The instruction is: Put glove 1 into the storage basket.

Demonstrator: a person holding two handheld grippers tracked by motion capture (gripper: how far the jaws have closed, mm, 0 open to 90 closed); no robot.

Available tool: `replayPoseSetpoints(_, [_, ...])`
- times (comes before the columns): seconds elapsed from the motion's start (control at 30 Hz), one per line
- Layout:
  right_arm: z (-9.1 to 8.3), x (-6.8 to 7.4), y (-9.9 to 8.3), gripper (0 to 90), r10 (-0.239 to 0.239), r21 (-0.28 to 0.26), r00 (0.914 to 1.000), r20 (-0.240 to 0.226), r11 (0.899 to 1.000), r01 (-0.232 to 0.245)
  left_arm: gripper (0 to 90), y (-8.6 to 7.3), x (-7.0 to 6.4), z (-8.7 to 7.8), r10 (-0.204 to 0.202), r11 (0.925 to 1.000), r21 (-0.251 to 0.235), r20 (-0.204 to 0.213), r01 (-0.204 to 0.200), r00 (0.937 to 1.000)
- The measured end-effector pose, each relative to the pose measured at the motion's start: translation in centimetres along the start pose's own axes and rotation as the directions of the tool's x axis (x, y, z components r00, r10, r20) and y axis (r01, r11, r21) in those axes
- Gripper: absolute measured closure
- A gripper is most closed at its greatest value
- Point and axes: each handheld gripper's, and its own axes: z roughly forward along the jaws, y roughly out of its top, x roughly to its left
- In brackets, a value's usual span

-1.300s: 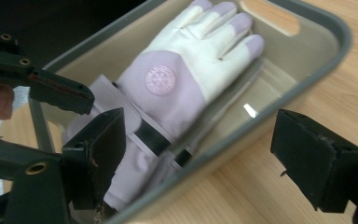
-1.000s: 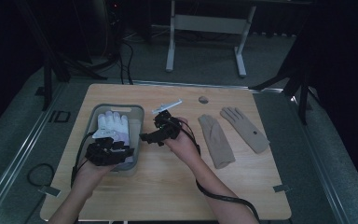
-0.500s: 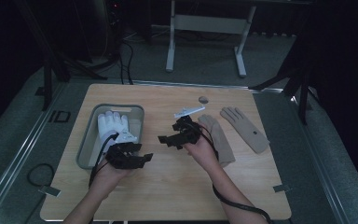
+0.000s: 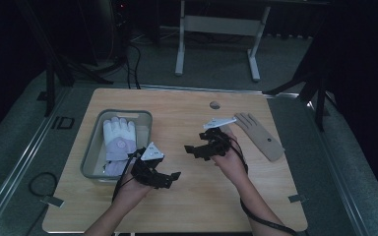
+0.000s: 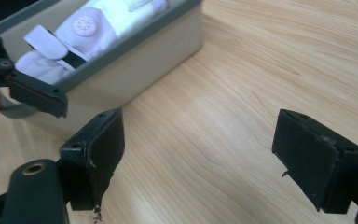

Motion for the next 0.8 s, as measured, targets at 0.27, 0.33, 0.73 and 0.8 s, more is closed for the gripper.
replayPoseSetpoints(0.27, [-0.8, -1.5, -1.6, 15.1, -0.016, -0.003, 0.9998, 0.015, 1.0, 0.016, 8.9, -0.7, -1.1, 1.4, 0.038, 0.9993, 0.002, 0.01, -0.038, 0.9992])
replayPoseSetpoints(0.33, [-1.0, -1.9, -2.0, 14.1, -0.005, -0.01, 0.9999, 0.015, 1.0, 0.006, 6.3, -1.1, -1.4, 1.8, 0.048, 0.9988, -0.004, 0.018, -0.048, 0.9987])
replayPoseSetpoints(0.73, [-1.8, -3.9, -4.6, 13.8, 0.025, -0.027, 0.9986, 0.047, 0.999, -0.024, 4.0, -3.2, -2.0, 3.3, 0.073, 0.9971, -0.026, 0.042, -0.072, 0.9965])
replayPoseSetpoints(0.8, [-1.8, -4.1, -4.9, 13.8, 0.025, -0.028, 0.998, 0.058, 0.999, -0.024, 4.0, -3.5, -2.0, 3.6, 0.079, 0.9966, -0.023, 0.043, -0.079, 0.9959])
